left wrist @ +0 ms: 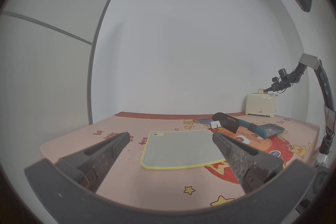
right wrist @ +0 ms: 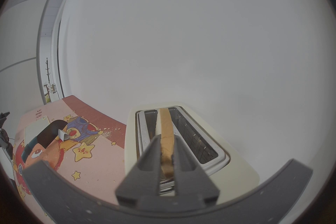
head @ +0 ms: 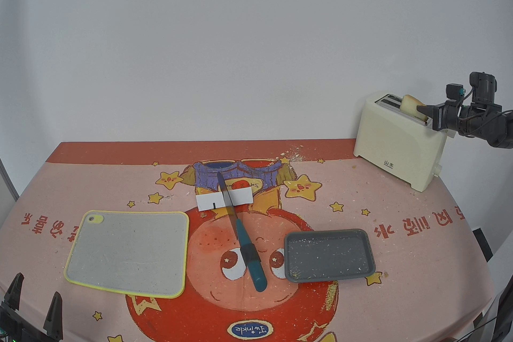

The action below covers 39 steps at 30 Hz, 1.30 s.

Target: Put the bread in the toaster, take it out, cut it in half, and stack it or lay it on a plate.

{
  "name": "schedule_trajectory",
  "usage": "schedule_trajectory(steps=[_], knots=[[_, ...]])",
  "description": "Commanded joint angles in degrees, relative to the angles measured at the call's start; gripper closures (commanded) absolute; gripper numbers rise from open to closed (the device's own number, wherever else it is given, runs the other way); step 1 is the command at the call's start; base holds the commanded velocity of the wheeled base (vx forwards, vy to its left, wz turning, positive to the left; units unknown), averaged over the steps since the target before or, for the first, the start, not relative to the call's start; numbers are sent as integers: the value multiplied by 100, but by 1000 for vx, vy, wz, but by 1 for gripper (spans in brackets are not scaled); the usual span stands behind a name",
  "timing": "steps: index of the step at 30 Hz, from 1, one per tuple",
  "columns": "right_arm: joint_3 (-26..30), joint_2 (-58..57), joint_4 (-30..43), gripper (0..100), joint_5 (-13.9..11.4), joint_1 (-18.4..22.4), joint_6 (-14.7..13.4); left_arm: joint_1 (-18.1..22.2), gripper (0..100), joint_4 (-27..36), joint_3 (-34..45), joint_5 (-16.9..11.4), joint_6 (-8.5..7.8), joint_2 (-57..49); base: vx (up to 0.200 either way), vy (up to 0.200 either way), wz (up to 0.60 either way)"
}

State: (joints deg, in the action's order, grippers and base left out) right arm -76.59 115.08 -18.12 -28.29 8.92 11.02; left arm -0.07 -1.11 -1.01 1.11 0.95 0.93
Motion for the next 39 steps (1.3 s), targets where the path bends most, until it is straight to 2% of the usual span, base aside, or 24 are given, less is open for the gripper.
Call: schedule_trajectory(steps=[1,14,15,22,28,30,33,35,37,38,39], knots=[[22,-12,1,100,8,4,5,7,0,-3,101,3,2,-93,0,0,0],[-251,-566,98,100,-27,-110,-39,-1,0,5,101,3,2,-93,0,0,0],[-479,-741,194,100,-27,-180,-206,-1,0,5,101,3,2,-93,0,0,0],[-1393,-1242,722,100,-18,-295,-865,-1,0,-3,101,3,2,-93,0,0,0],[-1226,-1471,845,100,-9,-286,-944,-1,0,-3,101,3,2,-93,0,0,0],[-1086,-1550,862,100,-18,-303,-1093,7,0,-3,101,3,2,-93,0,0,0],[-471,-1901,818,100,-1,-532,-1665,-1,0,-3,101,3,2,-93,0,0,0],[-5,-2200,810,100,52,-769,-2192,7,0,5,101,3,2,-93,0,0,0],[505,-2534,792,100,281,-1077,-2816,-1,0,-3,101,3,2,-93,0,0,0],[786,-2710,783,100,483,-1297,-3194,-1,0,5,101,3,2,-93,0,0,0],[945,-2798,783,100,588,-1446,-3440,7,0,5,101,3,2,-93,0,0,0]])
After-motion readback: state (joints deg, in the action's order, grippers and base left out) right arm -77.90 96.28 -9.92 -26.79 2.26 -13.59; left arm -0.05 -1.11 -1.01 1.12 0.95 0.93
